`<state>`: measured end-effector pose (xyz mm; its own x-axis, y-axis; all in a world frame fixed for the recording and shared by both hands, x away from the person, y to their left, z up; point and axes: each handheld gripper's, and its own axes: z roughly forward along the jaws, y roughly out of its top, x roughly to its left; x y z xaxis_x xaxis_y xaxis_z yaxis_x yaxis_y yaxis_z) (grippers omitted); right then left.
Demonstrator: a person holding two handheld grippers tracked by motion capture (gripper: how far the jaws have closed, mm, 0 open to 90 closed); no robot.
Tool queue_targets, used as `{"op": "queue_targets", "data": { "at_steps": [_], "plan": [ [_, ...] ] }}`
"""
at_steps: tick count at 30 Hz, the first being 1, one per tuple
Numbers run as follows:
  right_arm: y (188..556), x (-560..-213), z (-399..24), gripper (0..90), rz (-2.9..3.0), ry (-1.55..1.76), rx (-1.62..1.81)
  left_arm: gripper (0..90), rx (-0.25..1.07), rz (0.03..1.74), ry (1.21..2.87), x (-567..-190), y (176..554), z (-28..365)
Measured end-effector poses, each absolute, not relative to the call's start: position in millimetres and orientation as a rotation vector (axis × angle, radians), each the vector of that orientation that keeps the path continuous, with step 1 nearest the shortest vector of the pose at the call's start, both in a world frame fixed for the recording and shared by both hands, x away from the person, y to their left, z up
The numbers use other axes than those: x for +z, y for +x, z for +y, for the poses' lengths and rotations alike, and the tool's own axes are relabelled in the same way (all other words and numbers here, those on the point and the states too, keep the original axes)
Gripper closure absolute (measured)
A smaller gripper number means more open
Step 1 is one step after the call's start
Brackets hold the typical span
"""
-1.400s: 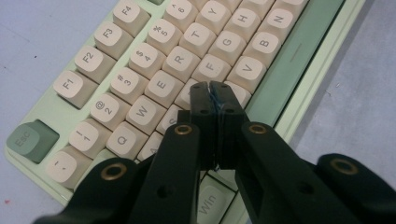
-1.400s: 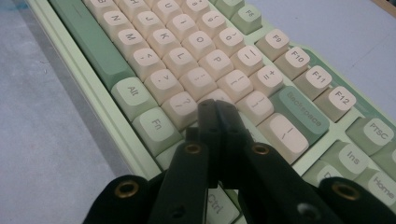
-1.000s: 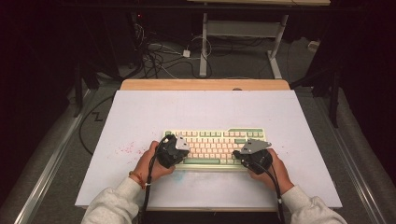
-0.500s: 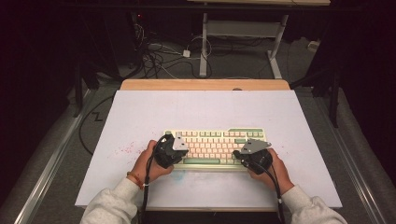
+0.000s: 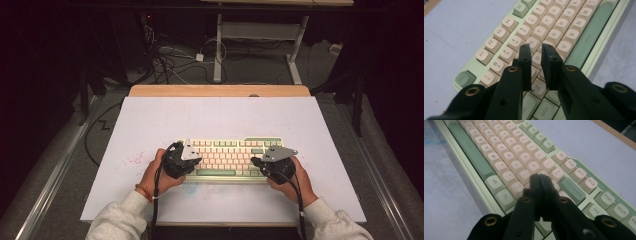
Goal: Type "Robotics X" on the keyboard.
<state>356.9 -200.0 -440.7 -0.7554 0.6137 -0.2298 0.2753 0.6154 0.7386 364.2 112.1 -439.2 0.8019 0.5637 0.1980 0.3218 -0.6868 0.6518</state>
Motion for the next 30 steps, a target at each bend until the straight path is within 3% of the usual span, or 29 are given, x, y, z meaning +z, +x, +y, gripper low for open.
{"op": "queue_targets", "data": {
  "at_steps": [10,17,26,30],
  "plan": [
    [359,-432,-203,82.4,2.327,0.754,1.006,57.0,0.57,0.677,2.335,-439,364,115],
    [360,-430,-203,66.4,2.297,0.767,1.019,45.4,0.615,0.682,2.297,-438,361,115],
    [361,-430,-203,36.5,2.242,0.791,1.049,22.9,0.666,0.691,2.272,-439,359,112],
    [361,-431,-201,24.3,2.212,0.807,1.036,17.2,0.666,0.68,2.255,-440,357,110]
  ]
}}
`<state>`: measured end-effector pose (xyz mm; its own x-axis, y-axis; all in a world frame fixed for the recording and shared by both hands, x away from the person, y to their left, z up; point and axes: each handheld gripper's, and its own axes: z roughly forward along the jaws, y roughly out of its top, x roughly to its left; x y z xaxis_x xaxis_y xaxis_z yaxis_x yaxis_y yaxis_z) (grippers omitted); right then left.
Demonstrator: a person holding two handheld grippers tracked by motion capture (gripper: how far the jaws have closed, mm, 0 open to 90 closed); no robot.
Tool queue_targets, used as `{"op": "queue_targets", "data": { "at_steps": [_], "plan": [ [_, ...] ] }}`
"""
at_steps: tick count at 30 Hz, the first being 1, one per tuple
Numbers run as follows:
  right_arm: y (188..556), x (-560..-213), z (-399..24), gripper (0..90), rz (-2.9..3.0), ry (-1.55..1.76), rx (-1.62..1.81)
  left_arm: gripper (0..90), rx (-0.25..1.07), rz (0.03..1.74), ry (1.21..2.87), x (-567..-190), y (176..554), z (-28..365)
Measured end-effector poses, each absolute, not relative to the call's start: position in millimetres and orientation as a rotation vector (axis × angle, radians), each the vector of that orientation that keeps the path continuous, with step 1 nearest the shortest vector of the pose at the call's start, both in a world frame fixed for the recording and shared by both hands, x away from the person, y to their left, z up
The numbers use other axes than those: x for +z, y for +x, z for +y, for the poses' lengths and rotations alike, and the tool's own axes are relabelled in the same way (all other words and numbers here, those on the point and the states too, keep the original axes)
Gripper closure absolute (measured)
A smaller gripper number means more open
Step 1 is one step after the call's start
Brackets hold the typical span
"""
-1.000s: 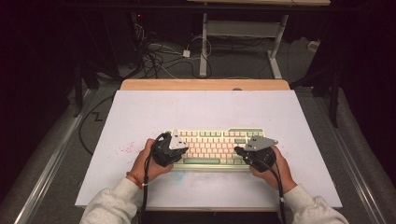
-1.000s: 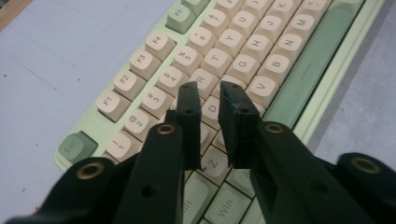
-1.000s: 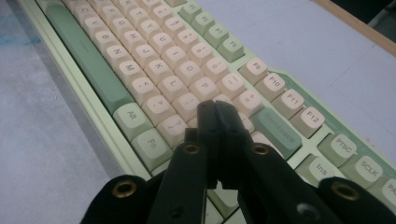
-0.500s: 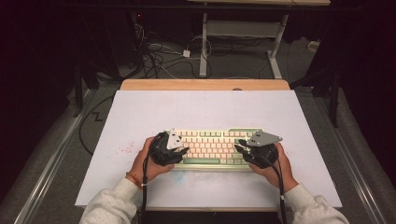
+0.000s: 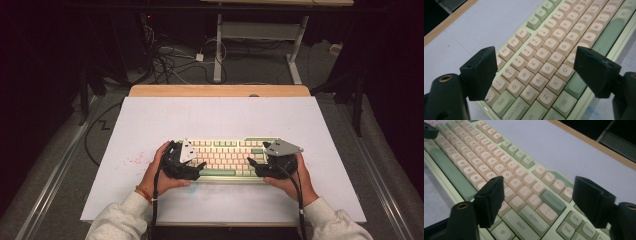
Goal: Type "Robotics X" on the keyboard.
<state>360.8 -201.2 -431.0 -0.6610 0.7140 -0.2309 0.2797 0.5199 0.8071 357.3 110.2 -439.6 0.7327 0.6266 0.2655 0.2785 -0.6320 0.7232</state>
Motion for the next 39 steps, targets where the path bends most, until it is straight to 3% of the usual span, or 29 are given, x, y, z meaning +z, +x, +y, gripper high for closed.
{"op": "queue_targets", "data": {
  "at_steps": [4,39],
  "plan": [
    [360,-431,-199,17.9,2.205,0.804,1.029,16.7,0.687,0.661,2.247,-440,355,108],
    [343,-418,-203,19.2,2.149,0.714,1.01,16.1,0.765,0.6,2.202,-429,330,129]
  ]
}}
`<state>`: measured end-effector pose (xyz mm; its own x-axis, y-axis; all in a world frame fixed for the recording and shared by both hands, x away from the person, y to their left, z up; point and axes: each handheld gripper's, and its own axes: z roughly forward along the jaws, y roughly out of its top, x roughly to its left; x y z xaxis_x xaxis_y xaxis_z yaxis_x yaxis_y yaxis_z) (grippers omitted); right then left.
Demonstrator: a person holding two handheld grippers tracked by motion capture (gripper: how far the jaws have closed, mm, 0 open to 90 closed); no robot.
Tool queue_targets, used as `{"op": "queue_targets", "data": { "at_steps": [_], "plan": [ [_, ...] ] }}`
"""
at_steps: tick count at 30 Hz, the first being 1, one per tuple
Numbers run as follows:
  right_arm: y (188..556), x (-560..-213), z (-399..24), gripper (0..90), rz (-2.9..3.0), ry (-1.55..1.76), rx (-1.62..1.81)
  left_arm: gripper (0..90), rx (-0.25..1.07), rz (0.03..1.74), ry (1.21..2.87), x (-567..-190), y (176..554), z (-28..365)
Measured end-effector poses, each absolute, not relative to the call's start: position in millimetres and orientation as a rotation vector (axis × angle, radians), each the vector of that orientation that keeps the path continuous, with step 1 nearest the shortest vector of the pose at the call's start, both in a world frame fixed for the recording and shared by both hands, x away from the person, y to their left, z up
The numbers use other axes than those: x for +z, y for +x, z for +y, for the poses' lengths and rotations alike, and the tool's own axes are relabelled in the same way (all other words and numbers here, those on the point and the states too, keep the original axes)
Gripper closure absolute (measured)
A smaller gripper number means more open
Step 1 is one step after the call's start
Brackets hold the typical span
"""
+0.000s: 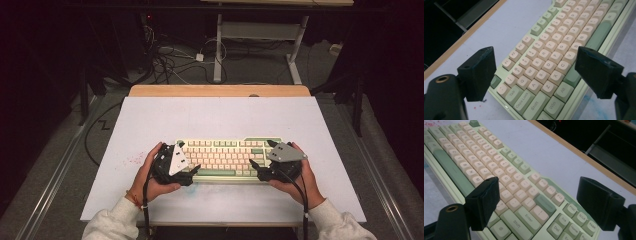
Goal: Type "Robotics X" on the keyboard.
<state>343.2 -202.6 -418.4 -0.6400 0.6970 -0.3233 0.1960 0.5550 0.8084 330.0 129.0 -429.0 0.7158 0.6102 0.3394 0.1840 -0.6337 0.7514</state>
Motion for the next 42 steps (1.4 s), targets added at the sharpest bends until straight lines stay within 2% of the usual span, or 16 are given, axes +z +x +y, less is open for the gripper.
{"op": "queue_targets", "data": {
  "at_steps": [19,42],
  "plan": [
    [330,-414,-218,19.0,2.124,0.718,0.999,16.1,0.8,0.574,2.21,-429,317,138],
    [318,-420,-235,21.4,2.103,0.742,0.932,16.2,0.831,0.625,2.219,-444,307,158]
  ]
}}
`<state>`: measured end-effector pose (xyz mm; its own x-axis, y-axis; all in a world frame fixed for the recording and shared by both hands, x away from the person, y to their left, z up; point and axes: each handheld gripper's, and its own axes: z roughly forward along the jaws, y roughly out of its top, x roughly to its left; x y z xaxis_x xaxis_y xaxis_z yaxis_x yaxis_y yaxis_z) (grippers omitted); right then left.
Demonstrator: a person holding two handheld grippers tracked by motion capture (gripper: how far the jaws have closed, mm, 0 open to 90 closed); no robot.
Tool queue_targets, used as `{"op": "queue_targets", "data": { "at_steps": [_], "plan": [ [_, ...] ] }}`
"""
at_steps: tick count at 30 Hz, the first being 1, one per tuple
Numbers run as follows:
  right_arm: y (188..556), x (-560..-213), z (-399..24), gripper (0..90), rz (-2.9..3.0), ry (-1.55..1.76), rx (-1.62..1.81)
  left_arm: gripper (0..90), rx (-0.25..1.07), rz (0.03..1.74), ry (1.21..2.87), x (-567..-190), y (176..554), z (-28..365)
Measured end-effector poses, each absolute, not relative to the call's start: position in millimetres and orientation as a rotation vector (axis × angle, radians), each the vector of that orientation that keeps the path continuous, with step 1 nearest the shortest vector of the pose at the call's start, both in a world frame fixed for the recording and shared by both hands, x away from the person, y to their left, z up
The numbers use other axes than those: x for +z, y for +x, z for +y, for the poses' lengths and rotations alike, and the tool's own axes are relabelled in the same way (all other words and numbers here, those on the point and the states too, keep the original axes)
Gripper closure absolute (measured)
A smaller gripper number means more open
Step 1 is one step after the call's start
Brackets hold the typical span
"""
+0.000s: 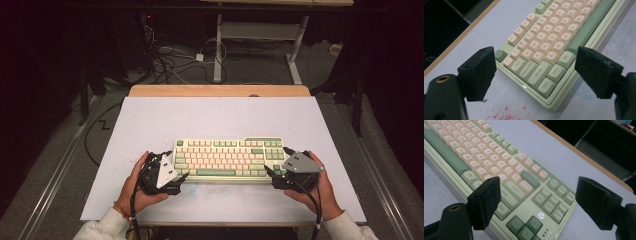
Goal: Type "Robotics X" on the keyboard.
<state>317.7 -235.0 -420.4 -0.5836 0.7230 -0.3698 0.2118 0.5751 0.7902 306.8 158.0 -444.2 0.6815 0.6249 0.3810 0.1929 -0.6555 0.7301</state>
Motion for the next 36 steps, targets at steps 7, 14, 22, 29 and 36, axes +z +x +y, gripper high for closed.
{"op": "queue_targets", "data": {
  "at_steps": [7,14,22,29,36],
  "plan": [
    [314,-422,-243,21.6,2.092,0.746,0.938,16.2,0.829,0.645,2.213,-448,304,167],
    [311,-424,-254,21.6,2.076,0.772,0.932,16.2,0.832,0.656,2.223,-451,300,174],
    [308,-426,-264,21.6,2.061,0.796,0.92,16.1,0.826,0.686,2.235,-456,298,185],
    [306,-429,-272,21.7,2.054,0.826,0.893,16.2,0.816,0.723,2.229,-458,295,196],
    [304,-435,-282,21.6,2.042,0.85,0.869,16.2,0.814,0.746,2.242,-464,294,204]
  ]
}}
